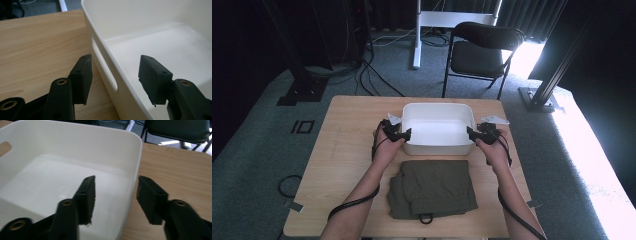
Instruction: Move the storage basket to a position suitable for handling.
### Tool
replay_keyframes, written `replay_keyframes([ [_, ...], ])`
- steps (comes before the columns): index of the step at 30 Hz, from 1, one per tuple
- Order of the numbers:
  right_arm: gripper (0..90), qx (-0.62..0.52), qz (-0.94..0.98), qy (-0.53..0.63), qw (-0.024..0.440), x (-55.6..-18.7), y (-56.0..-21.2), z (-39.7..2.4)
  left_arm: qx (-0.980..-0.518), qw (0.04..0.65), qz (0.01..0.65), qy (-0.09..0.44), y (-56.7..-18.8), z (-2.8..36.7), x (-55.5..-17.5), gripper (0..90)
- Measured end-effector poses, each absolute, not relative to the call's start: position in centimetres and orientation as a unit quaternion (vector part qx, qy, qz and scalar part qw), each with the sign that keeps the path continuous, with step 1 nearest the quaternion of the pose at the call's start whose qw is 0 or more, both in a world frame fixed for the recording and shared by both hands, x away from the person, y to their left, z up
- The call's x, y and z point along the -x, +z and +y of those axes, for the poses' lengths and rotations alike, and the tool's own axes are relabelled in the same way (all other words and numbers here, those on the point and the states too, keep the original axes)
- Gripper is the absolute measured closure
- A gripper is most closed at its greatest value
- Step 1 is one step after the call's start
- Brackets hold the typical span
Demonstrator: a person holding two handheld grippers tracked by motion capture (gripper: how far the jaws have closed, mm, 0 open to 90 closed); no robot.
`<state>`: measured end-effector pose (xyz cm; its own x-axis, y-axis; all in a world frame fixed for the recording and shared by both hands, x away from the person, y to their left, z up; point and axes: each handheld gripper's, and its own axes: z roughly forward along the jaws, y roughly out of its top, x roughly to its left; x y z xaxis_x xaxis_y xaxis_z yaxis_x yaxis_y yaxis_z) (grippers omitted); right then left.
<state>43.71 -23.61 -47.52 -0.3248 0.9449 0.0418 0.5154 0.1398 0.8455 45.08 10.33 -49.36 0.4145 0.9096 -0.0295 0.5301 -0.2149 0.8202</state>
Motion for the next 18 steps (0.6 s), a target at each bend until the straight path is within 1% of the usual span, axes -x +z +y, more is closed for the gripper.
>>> replay_keyframes([
  [1,41.8,-0.510,0.709,0.408,0.265,-43.7,-47.4,-23.5,-0.741,0.402,0.483,0.237,-49.2,10.4,-45.0,40.8],
  [4,29.8,-0.499,0.713,0.419,0.260,-43.6,-47.2,-23.3,-0.739,0.417,0.475,0.232,-48.8,10.6,-44.9,38.4],
  [5,23.3,-0.497,0.713,0.420,0.261,-43.6,-47.1,-23.2,-0.738,0.422,0.474,0.231,-48.6,10.6,-44.8,35.8],
  [6,19.0,-0.500,0.706,0.427,0.263,-43.6,-47.1,-23.1,-0.738,0.421,0.474,0.230,-48.5,10.6,-44.8,30.2],
  [7,18.9,-0.501,0.703,0.436,0.256,-43.6,-47.0,-23.0,-0.739,0.422,0.472,0.230,-48.4,10.6,-44.7,26.1],
  [9,17.7,-0.497,0.706,0.436,0.255,-43.5,-47.0,-22.9,-0.740,0.426,0.472,0.219,-48.2,10.6,-44.5,26.1],
  [10,17.1,-0.493,0.708,0.433,0.263,-43.4,-47.0,-22.8,-0.739,0.428,0.475,0.212,-48.1,10.6,-44.4,26.1],
  [12,17.1,-0.493,0.708,0.435,0.257,-43.4,-47.0,-22.8,-0.739,0.431,0.480,0.197,-47.8,10.6,-44.1,26.1],
  [16,17.0,-0.490,0.710,0.440,0.248,-43.1,-47.1,-22.8,-0.740,0.440,0.468,0.197,-47.4,10.7,-43.7,25.8],
  [18,17.0,-0.492,0.708,0.443,0.246,-43.0,-47.2,-22.9,-0.738,0.448,0.468,0.189,-47.2,10.7,-43.3,18.5],
])
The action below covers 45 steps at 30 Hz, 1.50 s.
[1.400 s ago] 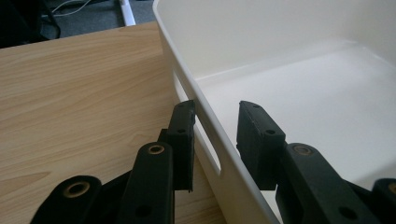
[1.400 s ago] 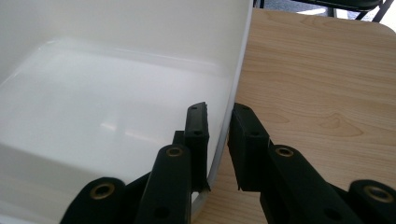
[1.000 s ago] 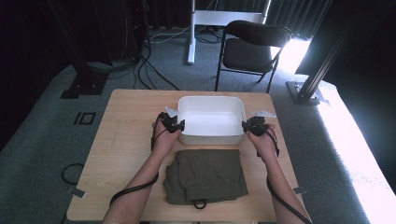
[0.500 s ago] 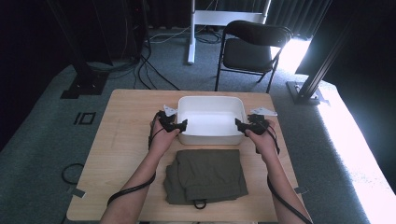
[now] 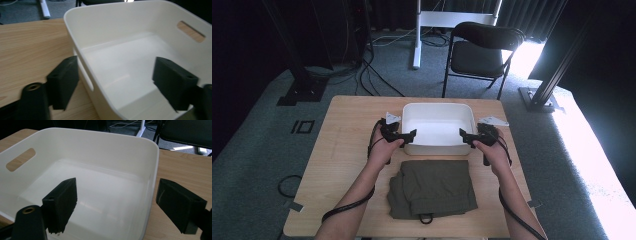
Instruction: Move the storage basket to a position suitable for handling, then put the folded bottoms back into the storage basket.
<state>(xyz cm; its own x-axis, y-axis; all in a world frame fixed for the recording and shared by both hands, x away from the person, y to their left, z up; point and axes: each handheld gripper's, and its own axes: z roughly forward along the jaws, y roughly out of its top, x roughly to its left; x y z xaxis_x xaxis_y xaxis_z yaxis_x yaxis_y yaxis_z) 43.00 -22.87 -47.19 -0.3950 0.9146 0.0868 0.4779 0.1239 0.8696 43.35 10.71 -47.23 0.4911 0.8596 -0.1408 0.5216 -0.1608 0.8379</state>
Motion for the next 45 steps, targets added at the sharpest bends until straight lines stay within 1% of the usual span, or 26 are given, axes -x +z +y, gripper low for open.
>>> replay_keyframes([
  [3,17.0,-0.489,0.712,0.439,0.249,-42.6,-47.2,-22.9,-0.741,0.448,0.462,0.192,-47.2,10.8,-42.8,18.5],
  [6,17.0,-0.487,0.710,0.444,0.247,-41.9,-47.0,-22.9,-0.743,0.449,0.462,0.182,-47.1,11.0,-42.2,16.9],
  [15,17.0,-0.480,0.715,0.446,0.244,-40.9,-46.5,-22.6,-0.754,0.442,0.455,0.171,-47.0,11.2,-40.8,16.9],
  [19,16.9,-0.477,0.712,0.452,0.247,-39.9,-46.2,-22.4,-0.761,0.441,0.447,0.163,-46.8,11.1,-39.7,16.9],
  [21,13.9,-0.478,0.711,0.457,0.240,-39.5,-46.2,-22.3,-0.762,0.442,0.443,0.166,-46.8,11.1,-39.2,16.9],
  [29,13.6,-0.471,0.710,0.464,0.243,-37.9,-45.9,-22.6,-0.768,0.439,0.436,0.167,-46.6,11.4,-37.6,15.3],
  [45,13.6,-0.469,0.716,0.462,0.234,-34.3,-47.6,-23.4,-0.771,0.444,0.429,0.158,-46.7,12.1,-34.3,15.3],
])
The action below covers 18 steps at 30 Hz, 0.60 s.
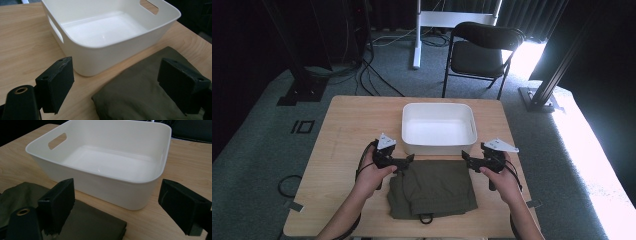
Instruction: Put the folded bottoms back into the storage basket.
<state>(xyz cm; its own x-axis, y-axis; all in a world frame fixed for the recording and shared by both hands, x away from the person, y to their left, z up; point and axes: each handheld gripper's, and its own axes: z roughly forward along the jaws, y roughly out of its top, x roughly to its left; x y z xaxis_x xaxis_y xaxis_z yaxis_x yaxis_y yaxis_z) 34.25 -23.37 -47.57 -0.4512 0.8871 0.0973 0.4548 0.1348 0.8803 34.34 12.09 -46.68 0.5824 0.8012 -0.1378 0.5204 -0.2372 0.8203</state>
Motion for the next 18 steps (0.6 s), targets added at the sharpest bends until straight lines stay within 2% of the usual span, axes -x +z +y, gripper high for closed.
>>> replay_keyframes([
  [18,13.6,-0.465,0.731,0.450,0.216,-31.3,-49.7,-23.3,-0.769,0.446,0.439,0.134,-49.0,13.1,-30.2,15.3],
])
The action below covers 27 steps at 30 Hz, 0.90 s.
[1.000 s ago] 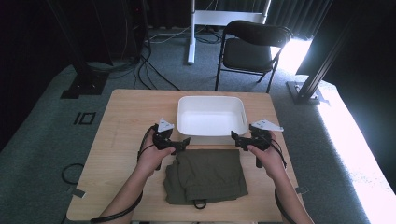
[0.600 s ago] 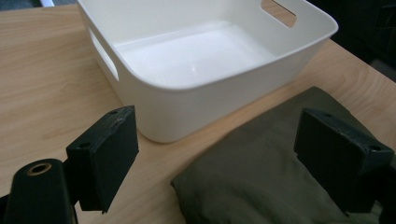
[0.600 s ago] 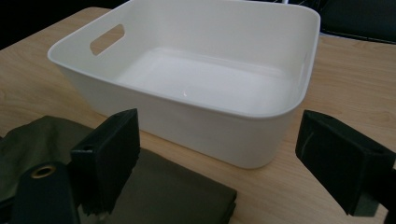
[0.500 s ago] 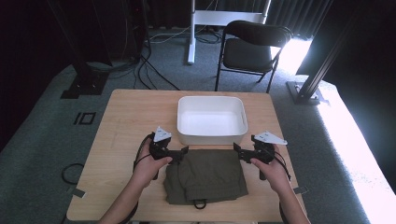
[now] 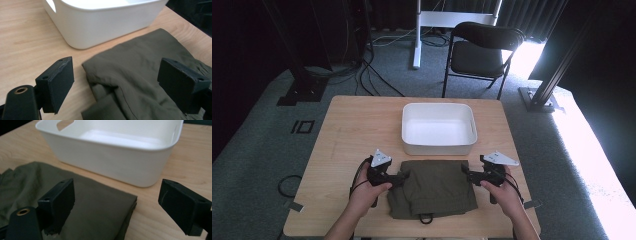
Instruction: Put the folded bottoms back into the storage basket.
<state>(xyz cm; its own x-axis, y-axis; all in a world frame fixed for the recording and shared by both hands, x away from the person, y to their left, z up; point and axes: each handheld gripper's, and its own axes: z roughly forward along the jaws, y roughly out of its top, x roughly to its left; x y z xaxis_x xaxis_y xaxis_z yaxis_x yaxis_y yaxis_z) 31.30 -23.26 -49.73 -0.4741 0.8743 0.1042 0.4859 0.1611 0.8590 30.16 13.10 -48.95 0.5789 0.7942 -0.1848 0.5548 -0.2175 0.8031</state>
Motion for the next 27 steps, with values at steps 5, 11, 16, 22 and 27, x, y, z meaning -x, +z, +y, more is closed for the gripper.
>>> replay_keyframes([
  [5,13.6,-0.469,0.736,0.444,0.203,-30.9,-51.0,-22.9,-0.771,0.442,0.443,0.122,-50.0,12.6,-29.2,15.3],
  [11,13.6,-0.469,0.747,0.434,0.186,-30.6,-52.6,-22.0,-0.769,0.424,0.463,0.115,-51.3,12.2,-28.5,15.3],
  [16,13.5,-0.472,0.756,0.417,0.177,-30.5,-54.0,-21.5,-0.769,0.406,0.479,0.118,-52.2,12.0,-28.1,15.3],
  [22,13.6,-0.477,0.761,0.405,0.171,-30.4,-54.9,-21.3,-0.779,0.383,0.483,0.115,-53.5,11.5,-28.1,15.3],
  [27,13.5,-0.480,0.763,0.403,0.158,-30.2,-55.3,-21.2,-0.782,0.370,0.488,0.121,-54.5,11.2,-28.4,15.3],
])
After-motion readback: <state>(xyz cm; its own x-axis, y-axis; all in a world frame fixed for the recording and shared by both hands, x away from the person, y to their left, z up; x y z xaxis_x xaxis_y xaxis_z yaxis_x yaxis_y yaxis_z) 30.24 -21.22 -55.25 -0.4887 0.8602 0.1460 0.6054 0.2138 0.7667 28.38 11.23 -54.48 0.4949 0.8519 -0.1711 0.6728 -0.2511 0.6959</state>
